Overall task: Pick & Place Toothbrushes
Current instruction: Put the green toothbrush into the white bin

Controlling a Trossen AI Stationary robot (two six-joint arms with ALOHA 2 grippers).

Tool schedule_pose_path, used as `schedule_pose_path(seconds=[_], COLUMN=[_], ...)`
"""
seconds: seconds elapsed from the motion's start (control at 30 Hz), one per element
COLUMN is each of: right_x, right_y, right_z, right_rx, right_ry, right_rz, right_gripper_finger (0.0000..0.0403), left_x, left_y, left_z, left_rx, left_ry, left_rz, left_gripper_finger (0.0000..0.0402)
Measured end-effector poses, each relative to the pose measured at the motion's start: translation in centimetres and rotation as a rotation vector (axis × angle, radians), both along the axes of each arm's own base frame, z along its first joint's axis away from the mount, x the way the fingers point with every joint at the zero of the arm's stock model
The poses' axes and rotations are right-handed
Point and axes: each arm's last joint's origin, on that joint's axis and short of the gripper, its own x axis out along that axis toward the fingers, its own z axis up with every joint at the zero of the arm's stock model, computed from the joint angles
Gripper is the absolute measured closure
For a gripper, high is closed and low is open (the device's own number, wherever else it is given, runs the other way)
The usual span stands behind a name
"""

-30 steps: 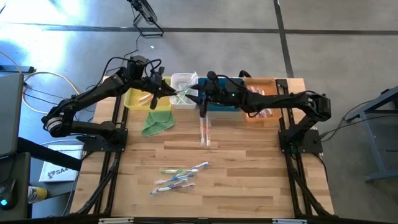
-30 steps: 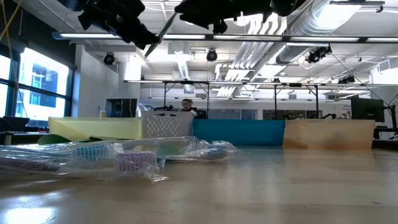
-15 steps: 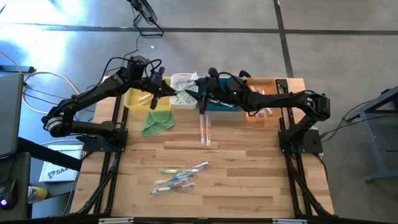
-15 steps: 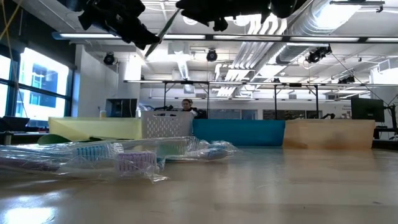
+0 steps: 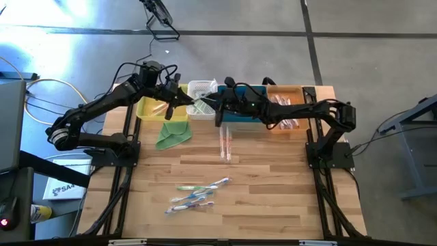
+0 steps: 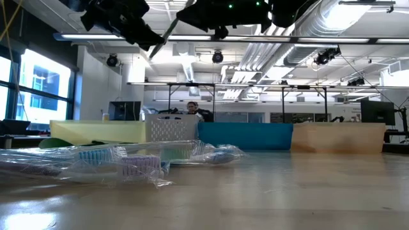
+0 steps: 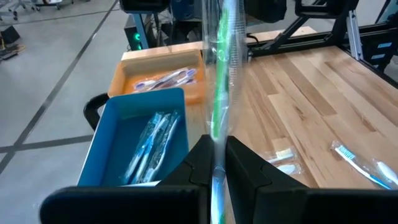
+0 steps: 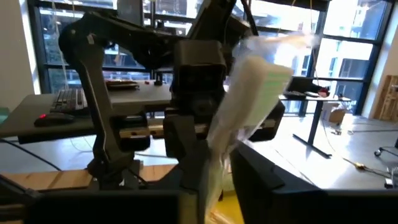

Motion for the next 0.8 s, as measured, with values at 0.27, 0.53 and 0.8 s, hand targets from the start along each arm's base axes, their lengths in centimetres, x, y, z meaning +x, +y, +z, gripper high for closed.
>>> schedule_pose_path(seconds=[0.27,0.53,0.8], right_x=[0.01,0.02,0.03], right_y=[0.08,0.09,0.09], right_z=[-0.01,-0.06,-0.14], right_rx=[-0.007,-0.006,-0.003], right_ry=[0.003,0.009,0.017], right_rz=[0.043,0.045,0.046], right_gripper_finger=[0.0389,0.0395,0.0396], left_x=[-0.01,-0.02,-0.02], left_y=[-0.02,-0.02,-0.01], left_z=[-0.03,-0.04,-0.09], left_rx=[-0.002,-0.003,-0.002], left_ry=[0.002,0.003,0.008], left_rz=[-0.004,-0.003,0.003], left_gripper_finger=[0.0382,0.0382,0.0347])
